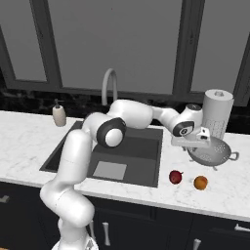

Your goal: Put the colander in the sink, put the peach, pear in the colander, and turn on the sink faucet and pour water over the colander.

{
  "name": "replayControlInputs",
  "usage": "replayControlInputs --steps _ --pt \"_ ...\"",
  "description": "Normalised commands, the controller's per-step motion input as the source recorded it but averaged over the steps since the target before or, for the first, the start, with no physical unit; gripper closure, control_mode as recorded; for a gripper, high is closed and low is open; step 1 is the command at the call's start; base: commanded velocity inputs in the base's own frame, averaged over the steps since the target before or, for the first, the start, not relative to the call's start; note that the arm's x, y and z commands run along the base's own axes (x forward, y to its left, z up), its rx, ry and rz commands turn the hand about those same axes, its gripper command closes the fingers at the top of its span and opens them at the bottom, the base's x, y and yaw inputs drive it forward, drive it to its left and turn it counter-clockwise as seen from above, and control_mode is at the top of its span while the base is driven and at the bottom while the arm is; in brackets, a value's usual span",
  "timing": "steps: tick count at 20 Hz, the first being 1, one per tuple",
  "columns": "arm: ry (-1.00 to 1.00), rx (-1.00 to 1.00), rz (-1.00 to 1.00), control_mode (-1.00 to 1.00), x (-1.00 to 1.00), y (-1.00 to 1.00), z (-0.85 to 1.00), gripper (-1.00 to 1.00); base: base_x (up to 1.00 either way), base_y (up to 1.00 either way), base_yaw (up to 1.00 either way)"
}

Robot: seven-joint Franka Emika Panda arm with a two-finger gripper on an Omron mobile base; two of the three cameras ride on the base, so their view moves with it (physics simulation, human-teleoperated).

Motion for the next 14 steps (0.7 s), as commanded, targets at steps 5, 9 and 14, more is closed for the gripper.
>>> replayControlInputs --steps 5,9,14 --pt "-0.02 -0.06 -0.06 -1.00 0.00 0.00 0.17 1.00 0.00 0.00 0.00" --pt "-0.12 -0.07 -0.07 -1.00 0.00 0.00 0.24 1.00 0.00 0.00 0.00" --pt "-0.11 -0.08 -0.06 -1.00 0.00 0.00 0.22 1.00 0.00 0.00 0.00"
